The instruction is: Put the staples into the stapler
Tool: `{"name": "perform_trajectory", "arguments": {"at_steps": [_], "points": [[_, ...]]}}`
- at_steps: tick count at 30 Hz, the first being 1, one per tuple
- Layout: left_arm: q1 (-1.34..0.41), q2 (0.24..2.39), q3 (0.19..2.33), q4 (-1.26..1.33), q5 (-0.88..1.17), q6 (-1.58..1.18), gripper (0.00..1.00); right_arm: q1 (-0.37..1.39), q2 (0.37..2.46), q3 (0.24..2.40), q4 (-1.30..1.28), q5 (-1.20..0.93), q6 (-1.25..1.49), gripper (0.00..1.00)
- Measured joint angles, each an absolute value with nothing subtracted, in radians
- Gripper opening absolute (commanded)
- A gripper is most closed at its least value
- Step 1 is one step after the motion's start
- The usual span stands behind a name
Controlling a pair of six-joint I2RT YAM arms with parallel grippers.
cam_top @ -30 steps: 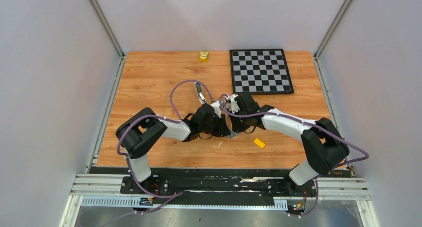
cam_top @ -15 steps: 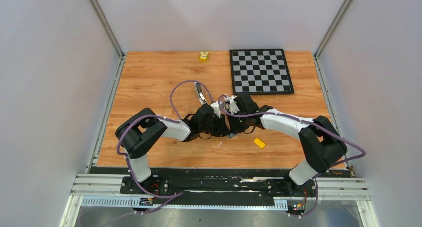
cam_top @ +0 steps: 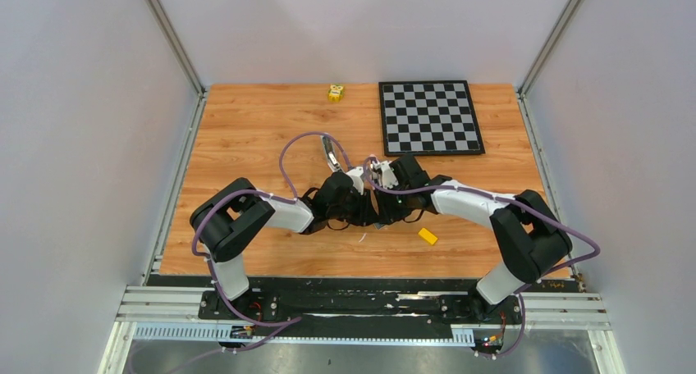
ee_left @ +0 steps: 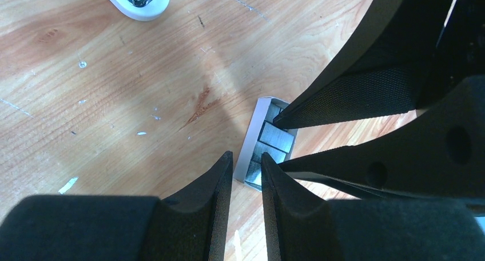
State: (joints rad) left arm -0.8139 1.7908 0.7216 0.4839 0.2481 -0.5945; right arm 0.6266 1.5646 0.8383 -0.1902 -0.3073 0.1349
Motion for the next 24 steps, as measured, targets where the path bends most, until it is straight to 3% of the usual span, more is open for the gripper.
{"name": "perform_trajectory", "arguments": {"at_steps": [17, 24], "points": [[-0.814, 1.790, 0.722, 0.483, 0.247, -0.586, 0.27, 0.588, 1.509, 0.813, -0.125, -0.429, 0.164, 0.36], [-0.814, 1.790, 0.722, 0.482, 0.247, -0.583, 0.27, 0.588, 1.454, 0.812, -0.127, -0.425, 0.167, 0.31]]}}
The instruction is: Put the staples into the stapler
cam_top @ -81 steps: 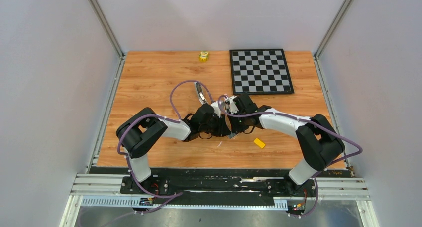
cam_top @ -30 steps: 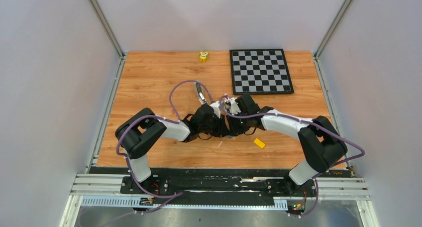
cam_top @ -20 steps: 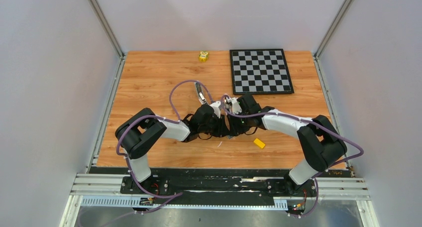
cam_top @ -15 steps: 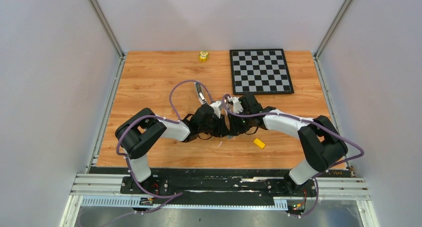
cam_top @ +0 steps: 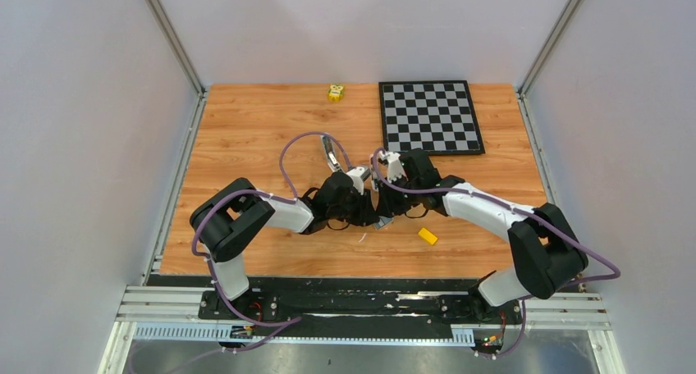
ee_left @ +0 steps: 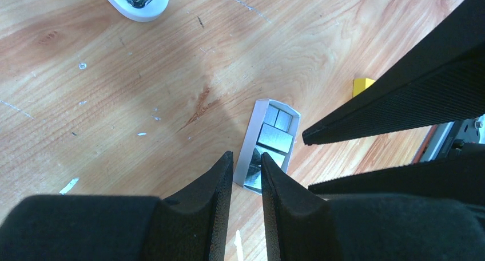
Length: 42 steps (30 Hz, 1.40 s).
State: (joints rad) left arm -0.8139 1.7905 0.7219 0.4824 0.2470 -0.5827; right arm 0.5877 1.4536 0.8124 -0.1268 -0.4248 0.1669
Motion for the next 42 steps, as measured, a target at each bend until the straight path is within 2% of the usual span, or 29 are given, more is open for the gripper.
{"name": "perform_trajectory", "arguments": {"at_steps": [4, 13, 21, 42], "points": [[-0.814, 1.790, 0.722, 0.483, 0.247, -0.583, 0.27, 0.588, 1.454, 0.812, -0.131, -0.397, 0.166, 0.31], [-0.814, 1.790, 0.722, 0.483, 0.247, -0.583, 0.27, 0.588, 1.513, 0.812, -0.130, -0.375, 0.157, 0.40], [-0.814, 1.790, 0.722, 0.483, 0.247, -0.583, 0.27, 0.588, 1.542, 0.802, -0.126, -0.374, 0.156, 0.42], [-0.814, 1.790, 0.722, 0.483, 0.242, -0.583, 0.27, 0.581, 1.556, 0.791, -0.105, -0.421, 0.162, 0.40]]}}
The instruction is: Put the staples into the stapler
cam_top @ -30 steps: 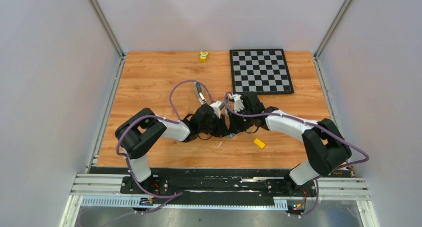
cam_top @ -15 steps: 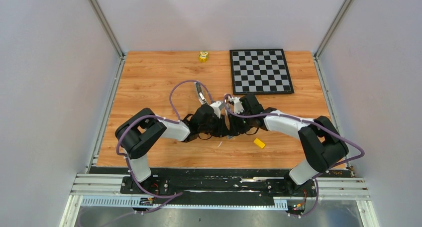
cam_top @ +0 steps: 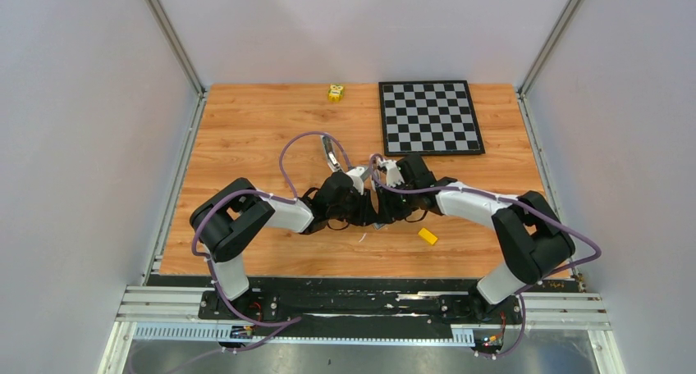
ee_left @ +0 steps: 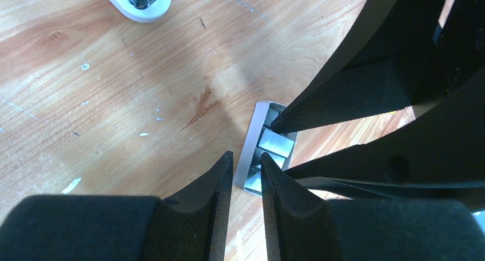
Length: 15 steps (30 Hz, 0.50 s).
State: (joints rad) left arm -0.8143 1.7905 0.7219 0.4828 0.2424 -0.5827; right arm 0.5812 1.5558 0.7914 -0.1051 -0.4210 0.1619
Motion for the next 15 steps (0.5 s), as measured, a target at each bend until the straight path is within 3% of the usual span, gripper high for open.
{"name": "perform_trajectory", "arguments": {"at_steps": [15], "points": [[-0.814, 1.789, 0.722, 0.482, 0.242, -0.583, 0.27, 0.575, 1.444, 0.774, -0.096, -0.446, 0.187, 0.32]]}}
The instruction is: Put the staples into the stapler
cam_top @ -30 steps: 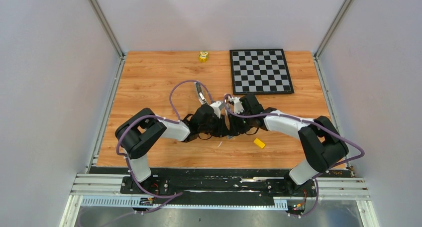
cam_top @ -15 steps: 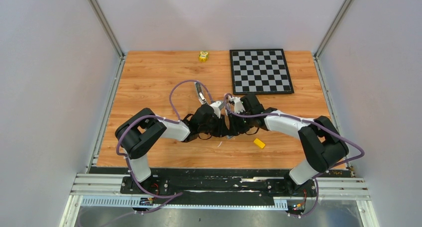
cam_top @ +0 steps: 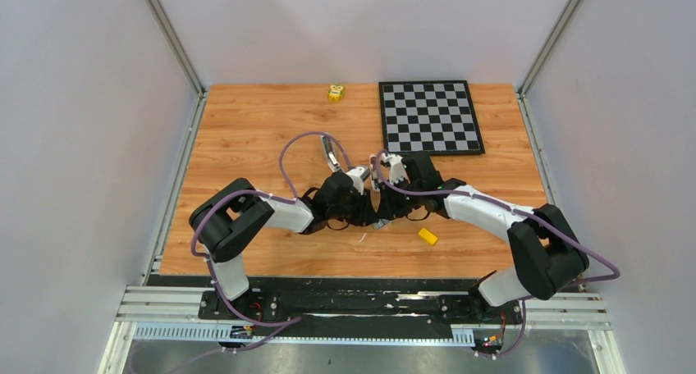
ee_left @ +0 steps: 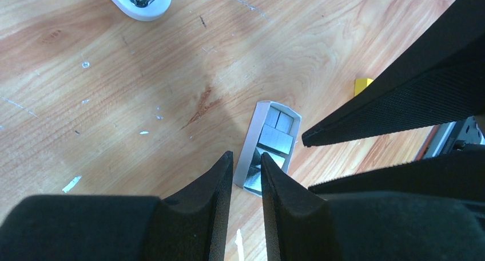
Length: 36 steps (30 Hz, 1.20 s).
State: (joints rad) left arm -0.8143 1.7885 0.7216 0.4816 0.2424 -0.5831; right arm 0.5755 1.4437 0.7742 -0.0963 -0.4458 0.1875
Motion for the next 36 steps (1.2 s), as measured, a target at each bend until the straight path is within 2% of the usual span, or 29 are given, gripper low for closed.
{"name": "perform_trajectory", "arguments": {"at_steps": [15, 36], "points": [[-0.815, 1.646, 0.721, 0.408, 0.215, -0.595, 0.29, 0.593, 1.498, 0.791, -0.134, -0.319, 0.145, 0.28], [-0.816, 1.724, 0.698, 0.409, 0.218, -0.602, 0.27, 0.646, 1.564, 0.828, -0.135, -0.243, 0.124, 0.27]]}}
